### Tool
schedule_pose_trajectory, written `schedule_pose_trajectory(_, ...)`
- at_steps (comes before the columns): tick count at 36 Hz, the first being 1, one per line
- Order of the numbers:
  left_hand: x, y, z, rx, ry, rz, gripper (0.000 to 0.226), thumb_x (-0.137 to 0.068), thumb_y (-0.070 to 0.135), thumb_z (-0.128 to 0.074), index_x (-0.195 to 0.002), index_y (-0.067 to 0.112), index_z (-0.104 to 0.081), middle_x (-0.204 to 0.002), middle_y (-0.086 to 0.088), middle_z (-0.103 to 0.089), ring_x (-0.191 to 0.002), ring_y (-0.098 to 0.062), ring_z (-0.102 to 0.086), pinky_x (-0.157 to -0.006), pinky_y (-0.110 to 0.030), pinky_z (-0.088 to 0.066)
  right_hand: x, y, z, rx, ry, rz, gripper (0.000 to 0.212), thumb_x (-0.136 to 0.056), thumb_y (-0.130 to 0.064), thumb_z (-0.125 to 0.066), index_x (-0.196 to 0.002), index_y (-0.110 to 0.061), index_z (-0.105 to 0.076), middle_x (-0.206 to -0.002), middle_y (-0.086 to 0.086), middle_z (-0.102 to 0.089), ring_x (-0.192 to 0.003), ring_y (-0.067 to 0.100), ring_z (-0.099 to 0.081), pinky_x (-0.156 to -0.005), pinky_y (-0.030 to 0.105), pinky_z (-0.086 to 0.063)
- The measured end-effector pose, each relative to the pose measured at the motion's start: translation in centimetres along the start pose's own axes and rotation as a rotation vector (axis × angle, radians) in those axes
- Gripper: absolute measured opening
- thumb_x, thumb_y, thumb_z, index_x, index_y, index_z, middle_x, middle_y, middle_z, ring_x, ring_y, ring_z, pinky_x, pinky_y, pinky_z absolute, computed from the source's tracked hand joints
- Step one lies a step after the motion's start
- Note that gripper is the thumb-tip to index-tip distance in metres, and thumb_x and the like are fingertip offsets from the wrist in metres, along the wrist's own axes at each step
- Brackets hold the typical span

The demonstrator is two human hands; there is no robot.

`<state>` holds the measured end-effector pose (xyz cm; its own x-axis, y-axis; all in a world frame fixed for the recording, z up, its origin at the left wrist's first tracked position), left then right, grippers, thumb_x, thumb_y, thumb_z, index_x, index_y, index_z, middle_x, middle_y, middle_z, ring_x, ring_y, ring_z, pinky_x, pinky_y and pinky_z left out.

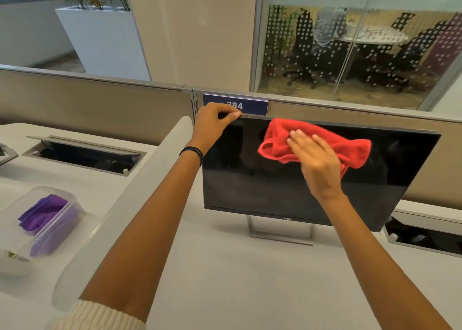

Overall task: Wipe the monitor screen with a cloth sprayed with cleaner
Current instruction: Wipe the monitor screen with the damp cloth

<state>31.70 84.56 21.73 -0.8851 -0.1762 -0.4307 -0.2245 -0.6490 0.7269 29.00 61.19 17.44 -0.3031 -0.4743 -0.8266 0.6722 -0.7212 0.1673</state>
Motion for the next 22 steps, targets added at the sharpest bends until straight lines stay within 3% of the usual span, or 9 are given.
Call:
schedule_pose_trajectory(3,0.0,0.0,-0.1,0.002,0.004,0.011,0.026,-0.087,0.024,-0.06,-0.109,0.01,-0.067,-0.109,-0.008,-0.069,-0.093,-0.005,-0.053,-0.086,-0.019,-0.042,-0.1,1.5,0.5,0.04,0.043,-0.057,0.035,-0.098,-0.003,-0.035,-0.112,-0.004,-0.066,-0.121,0.011,-0.064,-0.114,0.024,-0.06,-0.1,0.035,-0.041)
schedule_pose_trajectory(8,-0.1,-0.1,-0.1,-0.015,0.007,0.021,0.027,-0.087,0.026,-0.06,-0.109,0.011,-0.067,-0.109,-0.008,-0.069,-0.093,-0.005,-0.053,-0.086,-0.019,-0.043,1.5,-0.1,-0.6,0.008,-0.013,0.002,0.033,-0.096,0.001,-0.038,-0.111,-0.004,-0.067,-0.119,0.011,-0.065,-0.112,0.023,-0.061,-0.097,0.036,-0.046)
schedule_pose_trajectory(11,-0.2,0.0,-0.1,-0.019,0.002,0.02,0.027,-0.087,0.026,-0.06,-0.109,0.011,-0.067,-0.109,-0.008,-0.069,-0.094,-0.007,-0.054,-0.088,-0.02,-0.043,3.1,-1.5,-1.7,-0.02,-0.099,0.075,0.031,-0.087,0.008,-0.051,-0.111,-0.003,-0.067,-0.119,0.012,-0.065,-0.11,0.024,-0.062,-0.095,0.039,-0.048)
schedule_pose_trajectory(17,0.0,0.1,-0.2,-0.026,0.002,0.016,0.027,-0.088,0.026,-0.06,-0.109,0.011,-0.067,-0.109,-0.008,-0.068,-0.095,-0.009,-0.054,-0.088,-0.024,-0.044,3.6,-1.7,-1.9,-0.046,-0.276,0.172,0.05,-0.066,0.009,-0.076,-0.114,-0.004,-0.065,-0.119,0.012,-0.065,-0.11,0.024,-0.062,-0.095,0.04,-0.048)
schedule_pose_trajectory(22,0.0,0.1,-0.2,-0.024,-0.001,0.031,0.027,-0.088,0.025,-0.059,-0.11,0.011,-0.066,-0.111,-0.008,-0.068,-0.101,-0.014,-0.056,-0.091,-0.026,-0.044,1.0,0.2,0.3,-0.04,-0.127,0.111,0.036,-0.076,0.012,-0.064,-0.11,-0.002,-0.067,-0.118,0.013,-0.065,-0.109,0.026,-0.062,-0.092,0.04,-0.05)
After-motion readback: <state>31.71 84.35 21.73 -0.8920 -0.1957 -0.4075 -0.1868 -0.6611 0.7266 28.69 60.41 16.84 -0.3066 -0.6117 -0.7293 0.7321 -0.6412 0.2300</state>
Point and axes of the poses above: each hand's wrist, its own x-axis away from the middle knuckle, its own z-axis out of the back of the hand, y = z × x, the point moved 6 cm from there along -x, towards the middle knuckle
